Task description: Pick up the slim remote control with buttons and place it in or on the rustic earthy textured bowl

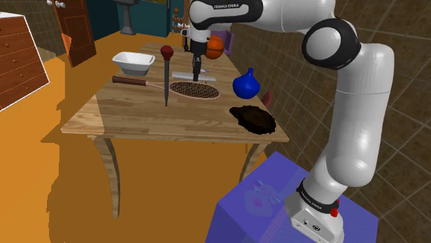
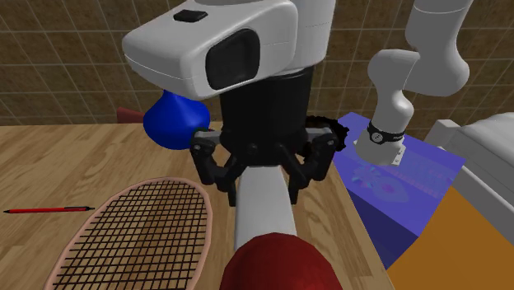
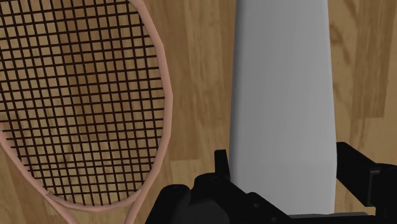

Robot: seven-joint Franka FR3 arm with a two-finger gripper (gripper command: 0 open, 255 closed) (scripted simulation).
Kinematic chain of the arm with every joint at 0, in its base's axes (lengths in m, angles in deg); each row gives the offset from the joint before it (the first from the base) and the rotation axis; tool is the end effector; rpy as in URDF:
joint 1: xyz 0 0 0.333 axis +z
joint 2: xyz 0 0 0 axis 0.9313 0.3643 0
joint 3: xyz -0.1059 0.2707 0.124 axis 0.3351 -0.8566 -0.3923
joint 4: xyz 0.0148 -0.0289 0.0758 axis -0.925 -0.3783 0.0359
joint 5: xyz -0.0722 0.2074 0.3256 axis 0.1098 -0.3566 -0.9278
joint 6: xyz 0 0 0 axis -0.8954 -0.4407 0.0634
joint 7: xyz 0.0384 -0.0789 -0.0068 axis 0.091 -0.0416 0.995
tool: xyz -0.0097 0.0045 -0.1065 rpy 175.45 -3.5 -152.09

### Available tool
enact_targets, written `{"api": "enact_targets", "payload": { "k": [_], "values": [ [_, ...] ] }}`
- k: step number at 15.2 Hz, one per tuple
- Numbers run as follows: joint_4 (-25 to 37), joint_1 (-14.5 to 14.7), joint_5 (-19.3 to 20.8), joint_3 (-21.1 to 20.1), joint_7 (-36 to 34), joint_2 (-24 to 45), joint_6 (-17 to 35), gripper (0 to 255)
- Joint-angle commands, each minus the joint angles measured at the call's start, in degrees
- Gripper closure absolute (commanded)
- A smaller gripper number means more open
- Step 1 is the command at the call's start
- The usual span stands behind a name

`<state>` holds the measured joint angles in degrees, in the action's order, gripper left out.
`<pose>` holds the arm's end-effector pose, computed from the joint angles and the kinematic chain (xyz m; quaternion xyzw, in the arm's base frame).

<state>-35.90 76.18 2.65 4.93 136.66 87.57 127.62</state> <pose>0.6662 0.0637 0.4960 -0.8947 -0.4467 -0.0015 0.0053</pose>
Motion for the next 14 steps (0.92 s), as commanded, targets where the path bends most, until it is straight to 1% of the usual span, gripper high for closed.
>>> {"api": "enact_targets", "payload": {
  "k": [1, 4, 7, 14],
  "values": [
    [-5.3, -0.3, 0.1, 0.2, 0.5, -3.9, 1.4, 255],
    [-15.2, -0.9, 0.4, 0.7, 1.8, -11.0, 4.1, 255],
    [-23.7, -1.6, 0.7, 1.4, 3.1, -17.7, 6.1, 255],
    [-40.3, -3.5, 2.2, 3.3, 6.4, -32.2, 8.1, 255]
  ]
}}
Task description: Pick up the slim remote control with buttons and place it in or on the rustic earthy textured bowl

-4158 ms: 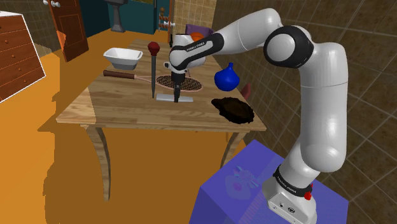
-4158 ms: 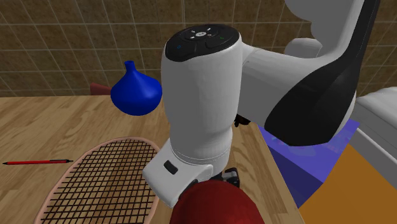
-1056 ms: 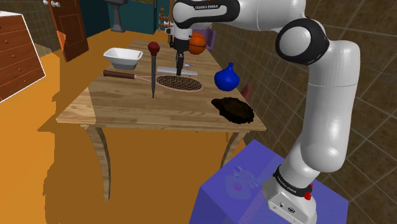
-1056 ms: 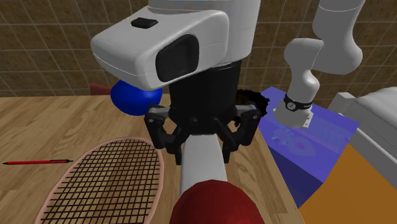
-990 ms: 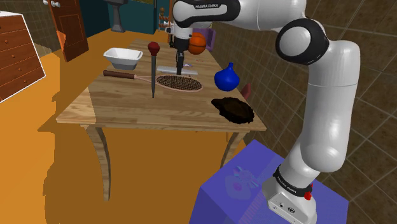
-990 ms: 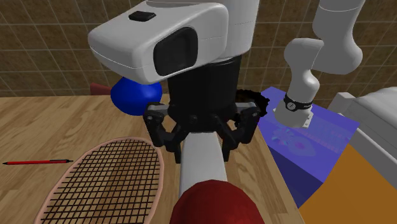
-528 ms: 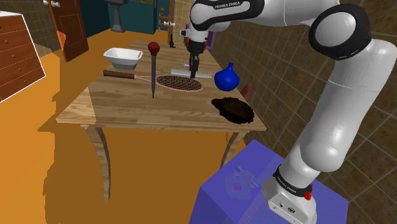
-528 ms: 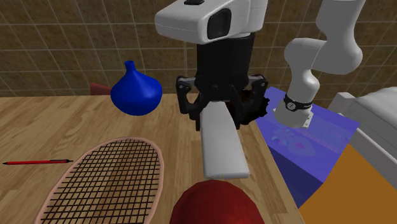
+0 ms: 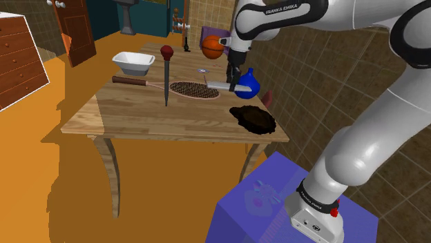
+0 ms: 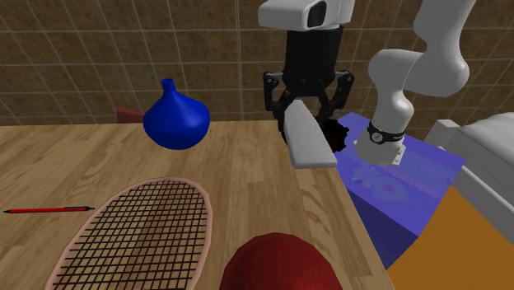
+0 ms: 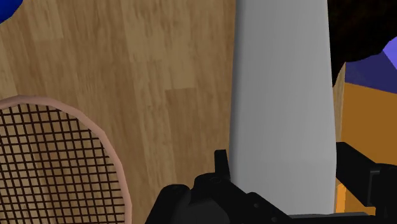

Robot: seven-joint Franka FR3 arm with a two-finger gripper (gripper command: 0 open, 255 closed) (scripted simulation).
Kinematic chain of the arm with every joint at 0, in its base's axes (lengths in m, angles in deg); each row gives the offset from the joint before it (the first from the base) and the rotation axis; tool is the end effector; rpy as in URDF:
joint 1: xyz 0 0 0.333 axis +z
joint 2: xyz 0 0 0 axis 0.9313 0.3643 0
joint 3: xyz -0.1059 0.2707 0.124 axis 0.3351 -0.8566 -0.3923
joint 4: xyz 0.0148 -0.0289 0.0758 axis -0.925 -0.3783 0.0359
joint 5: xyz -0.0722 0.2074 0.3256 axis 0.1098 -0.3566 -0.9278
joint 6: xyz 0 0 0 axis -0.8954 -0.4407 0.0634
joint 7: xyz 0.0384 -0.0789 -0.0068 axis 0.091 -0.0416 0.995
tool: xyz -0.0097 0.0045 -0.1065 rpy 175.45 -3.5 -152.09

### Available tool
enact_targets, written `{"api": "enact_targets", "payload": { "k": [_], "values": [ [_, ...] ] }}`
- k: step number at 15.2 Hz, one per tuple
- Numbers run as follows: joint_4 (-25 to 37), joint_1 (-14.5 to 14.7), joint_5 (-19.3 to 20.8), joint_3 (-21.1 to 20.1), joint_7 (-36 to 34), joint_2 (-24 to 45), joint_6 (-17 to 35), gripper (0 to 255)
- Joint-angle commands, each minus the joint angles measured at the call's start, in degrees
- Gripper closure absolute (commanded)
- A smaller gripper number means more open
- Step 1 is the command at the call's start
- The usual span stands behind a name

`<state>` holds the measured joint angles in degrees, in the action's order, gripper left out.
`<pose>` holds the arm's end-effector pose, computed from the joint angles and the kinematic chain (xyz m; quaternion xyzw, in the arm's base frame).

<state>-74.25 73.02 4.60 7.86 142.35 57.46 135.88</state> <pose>0.5065 -0.0134 0.4978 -0.8949 -0.4463 -0.0016 0.0051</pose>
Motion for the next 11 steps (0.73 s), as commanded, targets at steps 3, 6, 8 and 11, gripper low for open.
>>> {"api": "enact_targets", "payload": {
  "k": [3, 6, 8, 11],
  "values": [
    [-7.9, -1.4, 1.3, 1.4, 2.2, -8.2, -0.3, 255],
    [-13.3, -2.6, 2.5, 2.6, 3.8, -14.3, -0.9, 255],
    [-16.5, -3.6, 3.4, 3.4, 5.0, -18.3, -1.6, 255],
    [-20.2, -4.6, 4.5, 4.3, 6.2, -22.2, -1.8, 255]
  ]
}}
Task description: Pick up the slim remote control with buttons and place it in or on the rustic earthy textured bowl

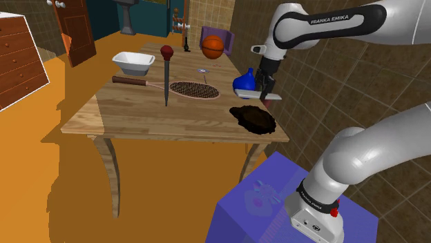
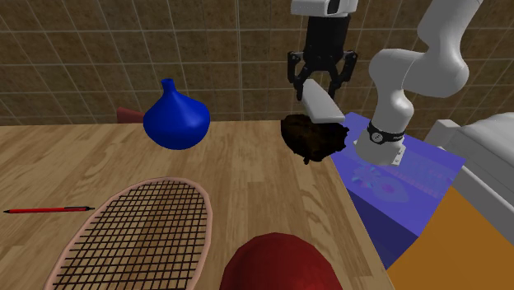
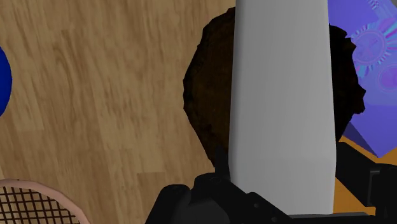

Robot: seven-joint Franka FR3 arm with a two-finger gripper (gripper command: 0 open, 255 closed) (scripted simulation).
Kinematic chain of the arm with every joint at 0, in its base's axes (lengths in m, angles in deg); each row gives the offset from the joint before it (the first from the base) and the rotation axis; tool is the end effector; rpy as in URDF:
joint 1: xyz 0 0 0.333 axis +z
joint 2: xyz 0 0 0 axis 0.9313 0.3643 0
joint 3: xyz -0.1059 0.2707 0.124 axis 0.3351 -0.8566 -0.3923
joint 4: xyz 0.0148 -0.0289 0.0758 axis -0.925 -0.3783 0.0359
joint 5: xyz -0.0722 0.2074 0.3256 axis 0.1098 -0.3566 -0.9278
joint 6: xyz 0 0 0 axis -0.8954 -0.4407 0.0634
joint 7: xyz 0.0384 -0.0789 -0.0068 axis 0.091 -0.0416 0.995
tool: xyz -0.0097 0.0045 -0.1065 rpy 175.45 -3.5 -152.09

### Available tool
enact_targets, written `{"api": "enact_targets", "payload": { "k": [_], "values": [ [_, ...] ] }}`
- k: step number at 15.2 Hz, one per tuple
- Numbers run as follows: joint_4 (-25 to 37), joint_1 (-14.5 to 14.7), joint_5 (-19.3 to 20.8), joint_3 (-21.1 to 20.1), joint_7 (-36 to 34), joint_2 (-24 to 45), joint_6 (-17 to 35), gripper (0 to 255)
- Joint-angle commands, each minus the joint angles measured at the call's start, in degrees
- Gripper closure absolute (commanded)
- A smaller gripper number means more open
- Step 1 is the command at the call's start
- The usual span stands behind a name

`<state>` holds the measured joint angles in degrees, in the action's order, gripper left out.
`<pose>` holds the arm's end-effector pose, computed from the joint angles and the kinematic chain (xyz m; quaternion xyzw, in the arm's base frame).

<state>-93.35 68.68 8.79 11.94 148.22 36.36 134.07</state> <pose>0.3835 -0.0765 0.4976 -0.8949 -0.4463 -0.0017 0.0052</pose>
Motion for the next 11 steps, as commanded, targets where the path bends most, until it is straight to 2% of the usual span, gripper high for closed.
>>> {"api": "enact_targets", "payload": {
  "k": [1, 11],
  "values": [
    [-1.8, -0.3, 0.3, 0.3, 0.4, -1.0, 0.8, 255],
    [-8.1, -0.4, 0.7, 1.0, 0.4, 1.0, 9.1, 255]
  ]
}}
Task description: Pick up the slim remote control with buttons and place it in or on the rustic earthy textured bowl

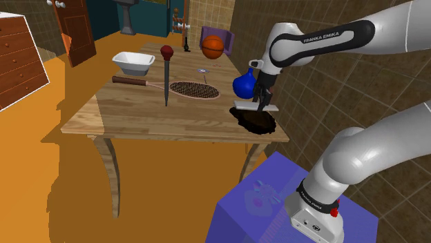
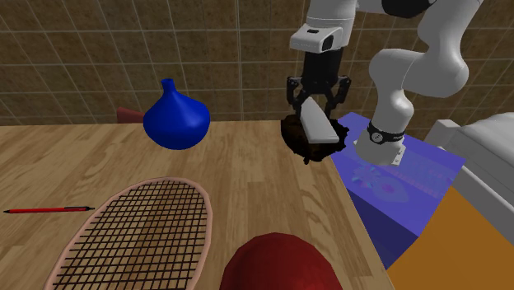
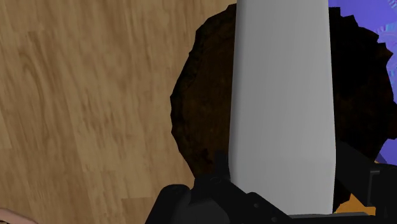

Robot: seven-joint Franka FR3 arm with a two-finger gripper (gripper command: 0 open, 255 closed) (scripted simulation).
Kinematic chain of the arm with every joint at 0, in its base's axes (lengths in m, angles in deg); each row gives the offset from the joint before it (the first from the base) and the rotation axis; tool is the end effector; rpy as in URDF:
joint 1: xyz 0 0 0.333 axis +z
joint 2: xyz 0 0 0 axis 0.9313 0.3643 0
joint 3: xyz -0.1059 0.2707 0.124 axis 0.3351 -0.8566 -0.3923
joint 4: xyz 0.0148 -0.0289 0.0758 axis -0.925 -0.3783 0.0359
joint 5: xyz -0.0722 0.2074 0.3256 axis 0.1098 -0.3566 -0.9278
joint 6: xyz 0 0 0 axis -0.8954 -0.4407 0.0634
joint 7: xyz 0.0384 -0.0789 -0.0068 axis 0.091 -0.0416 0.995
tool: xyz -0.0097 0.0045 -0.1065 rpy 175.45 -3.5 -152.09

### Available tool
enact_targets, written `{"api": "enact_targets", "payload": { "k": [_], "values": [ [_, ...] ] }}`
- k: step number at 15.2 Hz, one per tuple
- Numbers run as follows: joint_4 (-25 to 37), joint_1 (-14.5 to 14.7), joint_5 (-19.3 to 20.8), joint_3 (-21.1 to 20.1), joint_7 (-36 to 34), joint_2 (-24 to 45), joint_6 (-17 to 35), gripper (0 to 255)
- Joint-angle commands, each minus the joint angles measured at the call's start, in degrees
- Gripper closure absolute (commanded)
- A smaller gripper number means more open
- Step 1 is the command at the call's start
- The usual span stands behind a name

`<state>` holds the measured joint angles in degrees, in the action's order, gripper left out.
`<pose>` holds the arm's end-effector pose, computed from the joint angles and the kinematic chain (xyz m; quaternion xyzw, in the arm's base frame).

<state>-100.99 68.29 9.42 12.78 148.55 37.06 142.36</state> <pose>0.3765 -0.0784 0.4421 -0.8947 -0.4466 -0.0013 0.0055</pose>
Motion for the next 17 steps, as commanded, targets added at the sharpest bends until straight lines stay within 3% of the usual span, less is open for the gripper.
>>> {"api": "enact_targets", "payload": {
  "k": [1, 9, 10, 15, 17],
  "values": [
    [-1.0, -0.1, 0.1, 0.2, 0.1, 0.6, 1.7, 255],
    [-1.4, -0.1, 0.1, 0.3, 0.1, 0.8, 2.3, 255],
    [-1.4, -0.1, 0.1, 0.3, 0.1, 0.8, 2.3, 0],
    [-1.4, -0.1, 0.1, 0.3, 0.1, 0.8, 2.3, 0],
    [1.5, 0.0, 0.0, -0.1, 0.1, -0.5, -1.9, 0]
  ]
}}
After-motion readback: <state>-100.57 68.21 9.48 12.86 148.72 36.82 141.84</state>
